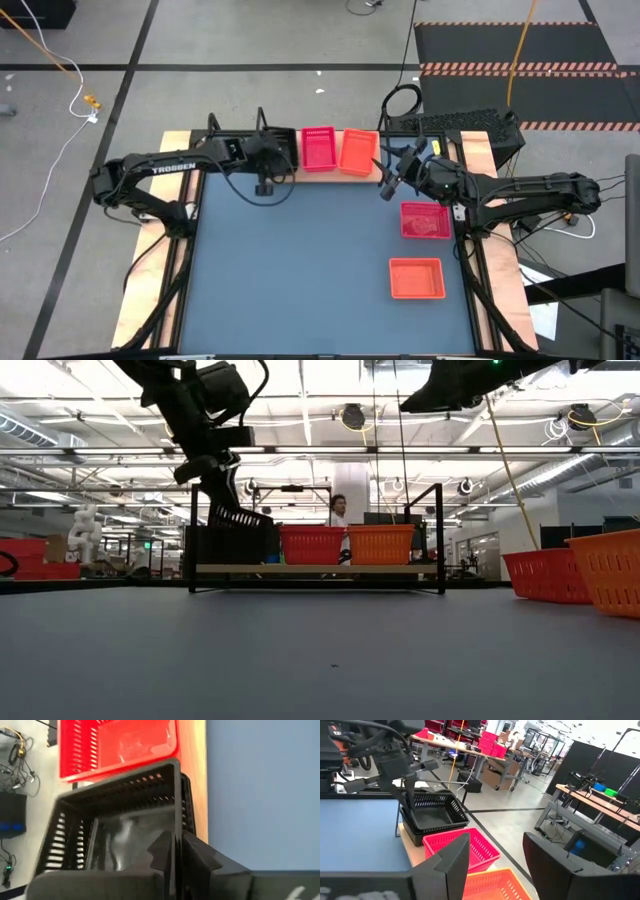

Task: Stack baskets on shelf by color
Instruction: Stack the black basket on top of the black basket on the shelf, then stack the red basket on top of the red basket on the shelf

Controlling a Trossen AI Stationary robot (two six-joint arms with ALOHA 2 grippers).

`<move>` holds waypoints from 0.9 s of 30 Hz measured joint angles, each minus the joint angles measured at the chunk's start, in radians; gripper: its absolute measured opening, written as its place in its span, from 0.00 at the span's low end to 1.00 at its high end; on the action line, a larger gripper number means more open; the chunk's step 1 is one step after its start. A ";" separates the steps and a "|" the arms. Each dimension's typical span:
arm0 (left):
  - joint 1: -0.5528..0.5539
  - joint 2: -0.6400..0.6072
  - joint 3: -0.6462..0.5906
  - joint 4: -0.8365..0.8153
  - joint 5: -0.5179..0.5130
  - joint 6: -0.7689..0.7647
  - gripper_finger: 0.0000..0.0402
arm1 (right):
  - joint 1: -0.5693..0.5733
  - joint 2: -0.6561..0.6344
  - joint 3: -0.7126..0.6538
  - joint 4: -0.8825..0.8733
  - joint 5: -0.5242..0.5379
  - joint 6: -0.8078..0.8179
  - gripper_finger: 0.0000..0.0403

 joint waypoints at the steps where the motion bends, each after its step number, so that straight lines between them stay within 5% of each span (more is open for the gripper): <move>1: 0.000 0.000 0.000 -0.008 0.000 -0.001 0.13 | 0.000 0.000 0.000 0.000 0.000 0.004 0.45; 8: 0.016 0.000 0.000 -0.002 -0.013 -0.014 0.21 | 0.000 0.000 0.000 -0.008 0.000 0.044 0.45; 17: 0.003 -0.058 0.000 0.078 -0.205 -0.050 0.26 | 0.000 0.000 0.000 -0.078 -0.012 0.109 0.45; 27: -0.080 -0.155 0.001 0.263 -0.206 -0.177 0.24 | 0.000 0.001 0.000 -0.091 -0.402 0.119 0.45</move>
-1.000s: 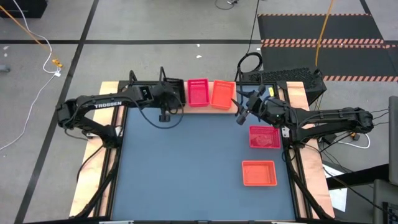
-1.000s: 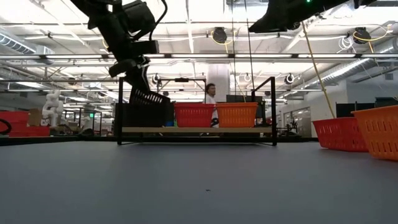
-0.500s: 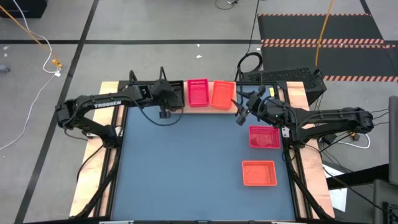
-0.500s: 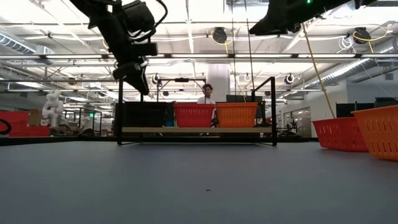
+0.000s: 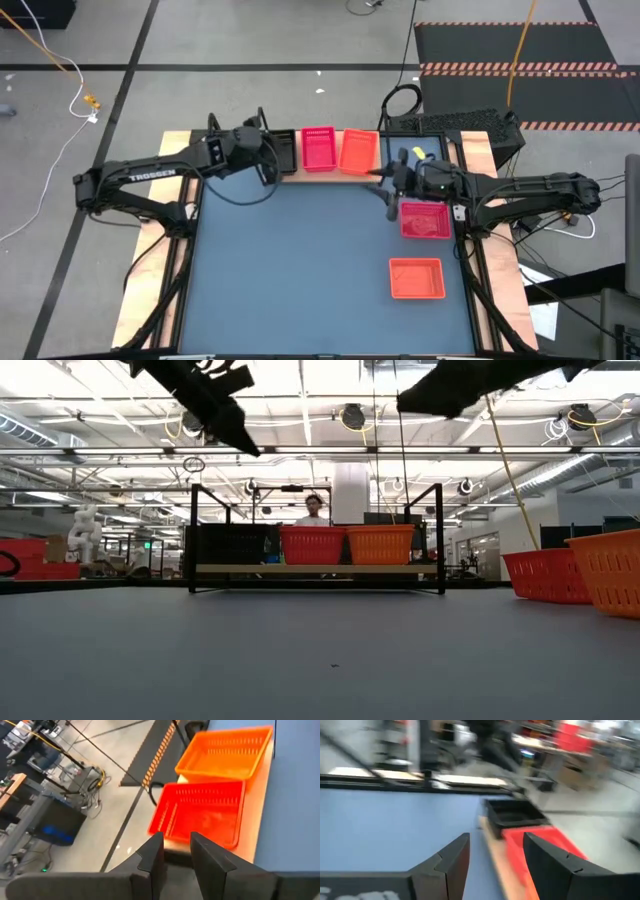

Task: Stack baskets on shelf by color
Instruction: Stack the red basket on top of the red basket on the shelf

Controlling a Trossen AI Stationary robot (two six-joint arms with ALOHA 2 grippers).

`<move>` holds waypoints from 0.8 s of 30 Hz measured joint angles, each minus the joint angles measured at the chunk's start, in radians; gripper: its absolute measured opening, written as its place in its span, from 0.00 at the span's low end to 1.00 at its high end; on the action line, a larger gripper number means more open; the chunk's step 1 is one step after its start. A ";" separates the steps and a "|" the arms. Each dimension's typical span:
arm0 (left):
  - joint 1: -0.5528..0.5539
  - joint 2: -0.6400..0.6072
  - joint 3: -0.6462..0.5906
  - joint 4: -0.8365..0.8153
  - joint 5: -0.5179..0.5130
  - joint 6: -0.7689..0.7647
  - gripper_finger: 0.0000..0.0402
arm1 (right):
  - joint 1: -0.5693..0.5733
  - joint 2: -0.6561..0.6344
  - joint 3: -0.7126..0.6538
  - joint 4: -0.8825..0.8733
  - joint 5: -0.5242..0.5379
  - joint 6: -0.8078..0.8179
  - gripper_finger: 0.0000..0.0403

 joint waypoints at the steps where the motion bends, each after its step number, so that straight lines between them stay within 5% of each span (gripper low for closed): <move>1: -0.005 0.001 0.000 0.014 0.000 -0.008 0.24 | 0.000 0.002 0.000 0.008 -0.061 -0.008 0.45; 6: -0.010 0.043 0.000 0.086 0.074 -0.100 0.24 | 0.001 0.048 -0.037 0.117 -0.395 0.012 0.45; 9: -0.023 0.075 0.000 0.147 0.094 -0.225 0.24 | 0.010 0.093 -0.091 0.251 -0.460 0.098 0.45; 14: -0.124 0.118 0.000 0.210 0.095 -0.273 0.24 | 0.051 0.117 -0.103 0.173 -0.275 0.275 0.39; 24: -0.421 0.171 0.000 0.510 0.099 -0.046 0.24 | 0.300 -0.023 -0.068 -0.297 0.146 0.565 0.26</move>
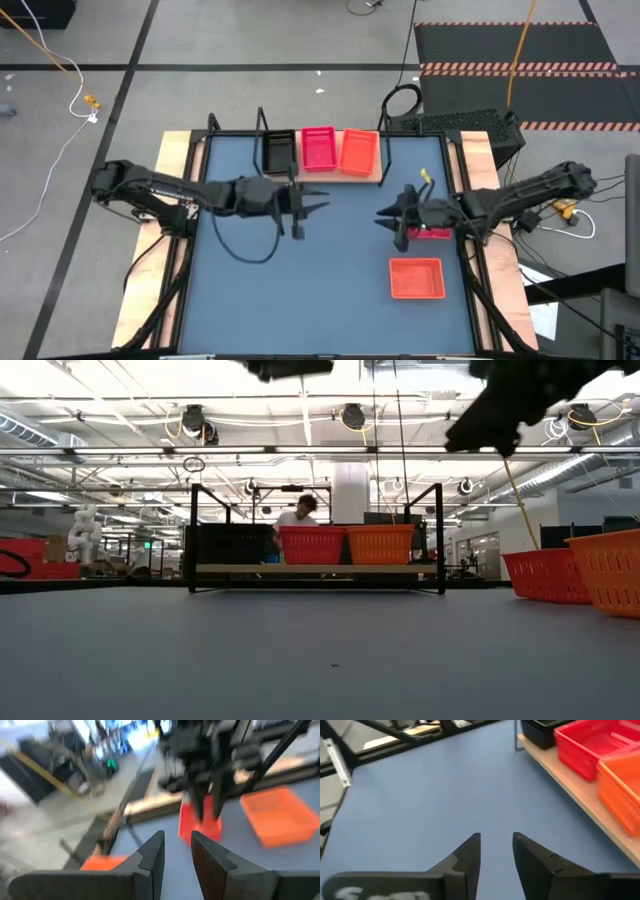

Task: Stack baskets on shelf by color
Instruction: Stack the red basket on top of the red basket on the shelf

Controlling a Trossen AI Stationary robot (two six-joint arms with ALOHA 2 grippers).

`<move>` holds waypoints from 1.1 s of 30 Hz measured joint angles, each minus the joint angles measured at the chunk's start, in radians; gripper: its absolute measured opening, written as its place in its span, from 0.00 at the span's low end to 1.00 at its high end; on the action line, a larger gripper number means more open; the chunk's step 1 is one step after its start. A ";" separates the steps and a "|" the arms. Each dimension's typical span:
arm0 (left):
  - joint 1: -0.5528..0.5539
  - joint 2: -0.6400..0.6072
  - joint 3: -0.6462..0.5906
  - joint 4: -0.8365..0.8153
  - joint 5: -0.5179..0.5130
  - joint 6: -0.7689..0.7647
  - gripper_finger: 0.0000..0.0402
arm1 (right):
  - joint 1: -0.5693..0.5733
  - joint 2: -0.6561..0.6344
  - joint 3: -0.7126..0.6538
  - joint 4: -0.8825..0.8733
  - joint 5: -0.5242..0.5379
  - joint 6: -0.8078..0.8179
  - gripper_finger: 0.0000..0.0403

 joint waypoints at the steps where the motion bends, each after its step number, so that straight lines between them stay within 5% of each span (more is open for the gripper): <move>1: -0.016 0.001 0.000 0.026 0.000 0.015 0.24 | 0.030 -0.009 0.000 -0.019 0.040 0.029 0.26; 8: -0.052 0.000 0.000 0.055 0.010 0.133 0.24 | 0.219 -0.006 0.001 -0.072 0.253 0.178 0.23; 15: 0.012 0.061 0.003 0.123 0.276 0.242 0.24 | 0.296 0.021 0.001 -0.298 0.309 0.482 0.23; 26: 0.042 0.533 0.388 0.098 0.316 0.374 0.24 | 0.382 0.036 0.001 -0.892 0.183 1.092 0.23; 33: 0.062 0.792 0.610 0.098 0.248 0.576 0.24 | 0.439 0.039 0.066 -0.888 0.326 1.082 0.23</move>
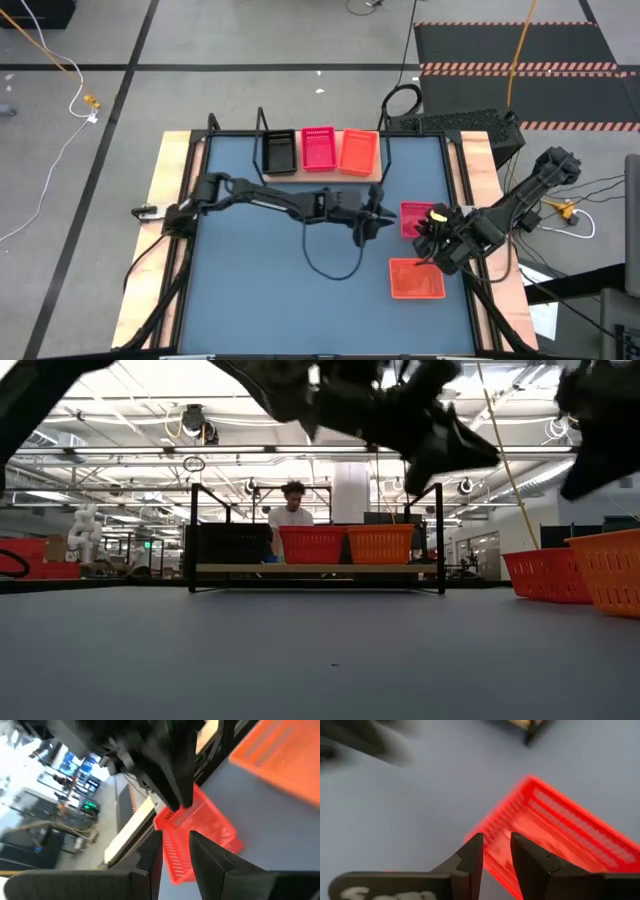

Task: Stack baskets on shelf by color
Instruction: Stack the red basket on top of the red basket on the shelf

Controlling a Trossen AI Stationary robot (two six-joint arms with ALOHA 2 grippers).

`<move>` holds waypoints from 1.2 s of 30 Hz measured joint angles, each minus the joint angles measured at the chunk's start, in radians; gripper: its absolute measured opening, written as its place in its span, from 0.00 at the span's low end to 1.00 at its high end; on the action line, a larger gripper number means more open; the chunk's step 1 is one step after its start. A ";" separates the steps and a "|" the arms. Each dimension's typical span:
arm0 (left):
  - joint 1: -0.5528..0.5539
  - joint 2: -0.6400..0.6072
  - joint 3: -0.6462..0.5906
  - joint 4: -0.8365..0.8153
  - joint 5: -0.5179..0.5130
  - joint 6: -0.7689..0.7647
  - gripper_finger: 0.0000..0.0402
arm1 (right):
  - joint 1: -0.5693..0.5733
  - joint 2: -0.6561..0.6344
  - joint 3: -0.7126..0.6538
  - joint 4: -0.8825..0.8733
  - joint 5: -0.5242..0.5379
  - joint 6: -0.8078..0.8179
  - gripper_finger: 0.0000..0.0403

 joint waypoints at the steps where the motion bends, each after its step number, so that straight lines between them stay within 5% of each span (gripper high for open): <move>1: 0.004 0.030 0.028 0.003 -0.002 0.034 0.24 | 0.015 0.000 0.014 0.014 0.030 -0.019 0.23; 14: 0.035 0.276 0.380 -0.346 -0.017 0.201 0.25 | 0.180 0.000 0.085 0.279 0.254 -0.254 0.23; 26: 0.048 0.357 0.454 -0.323 -0.005 0.357 0.55 | 0.203 0.022 0.085 0.342 0.327 -0.274 0.23; 36: 0.068 0.377 0.459 -0.333 0.078 0.377 0.43 | 0.203 0.048 0.085 0.452 0.324 -0.340 0.23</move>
